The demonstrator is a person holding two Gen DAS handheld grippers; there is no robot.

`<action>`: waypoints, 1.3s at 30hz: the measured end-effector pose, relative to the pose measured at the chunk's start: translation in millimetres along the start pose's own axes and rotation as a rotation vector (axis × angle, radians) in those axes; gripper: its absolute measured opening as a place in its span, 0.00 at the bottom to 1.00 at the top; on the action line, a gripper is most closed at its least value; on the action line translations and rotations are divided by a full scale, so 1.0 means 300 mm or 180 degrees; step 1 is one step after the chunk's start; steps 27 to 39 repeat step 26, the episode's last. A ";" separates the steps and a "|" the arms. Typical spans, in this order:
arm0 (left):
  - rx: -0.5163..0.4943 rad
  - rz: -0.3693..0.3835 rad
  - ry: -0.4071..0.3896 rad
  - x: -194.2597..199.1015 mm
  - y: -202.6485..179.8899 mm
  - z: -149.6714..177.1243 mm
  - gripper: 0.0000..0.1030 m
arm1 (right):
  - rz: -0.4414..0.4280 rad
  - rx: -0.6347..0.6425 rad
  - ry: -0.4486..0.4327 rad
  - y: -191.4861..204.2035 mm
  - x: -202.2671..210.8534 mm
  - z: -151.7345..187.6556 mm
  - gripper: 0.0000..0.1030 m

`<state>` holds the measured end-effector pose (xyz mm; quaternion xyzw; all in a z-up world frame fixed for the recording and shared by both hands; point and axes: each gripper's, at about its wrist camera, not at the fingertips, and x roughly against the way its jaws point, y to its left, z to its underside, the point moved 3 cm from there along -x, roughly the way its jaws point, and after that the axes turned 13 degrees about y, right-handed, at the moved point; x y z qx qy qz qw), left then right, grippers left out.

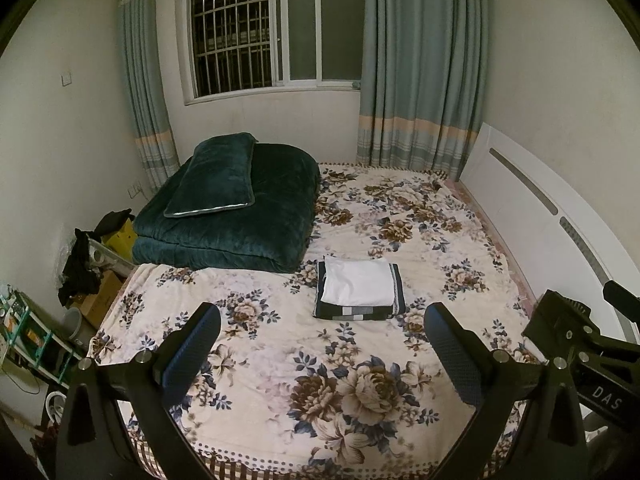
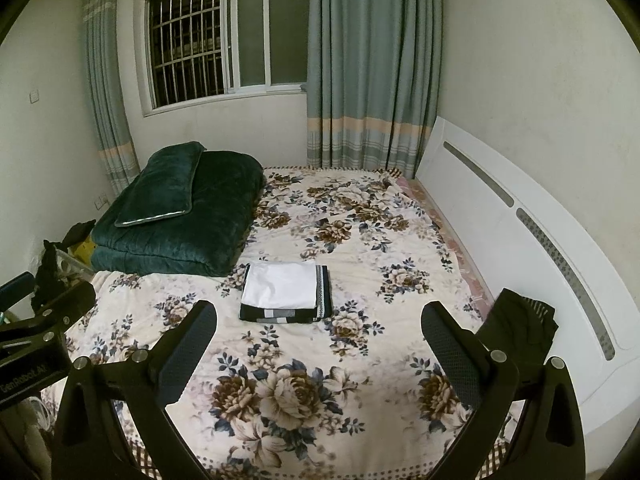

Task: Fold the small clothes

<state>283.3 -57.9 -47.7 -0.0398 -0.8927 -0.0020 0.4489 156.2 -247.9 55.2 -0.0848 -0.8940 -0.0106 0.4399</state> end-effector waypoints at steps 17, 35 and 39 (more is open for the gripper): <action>0.0001 -0.0014 -0.0012 0.011 0.004 -0.002 1.00 | -0.0001 -0.0012 0.0010 0.006 0.004 0.011 1.00; 0.0003 -0.0011 -0.0030 0.014 0.001 -0.003 1.00 | 0.0008 -0.0011 0.0004 0.005 0.006 0.015 1.00; 0.0003 -0.0011 -0.0030 0.014 0.001 -0.003 1.00 | 0.0008 -0.0011 0.0004 0.005 0.006 0.015 1.00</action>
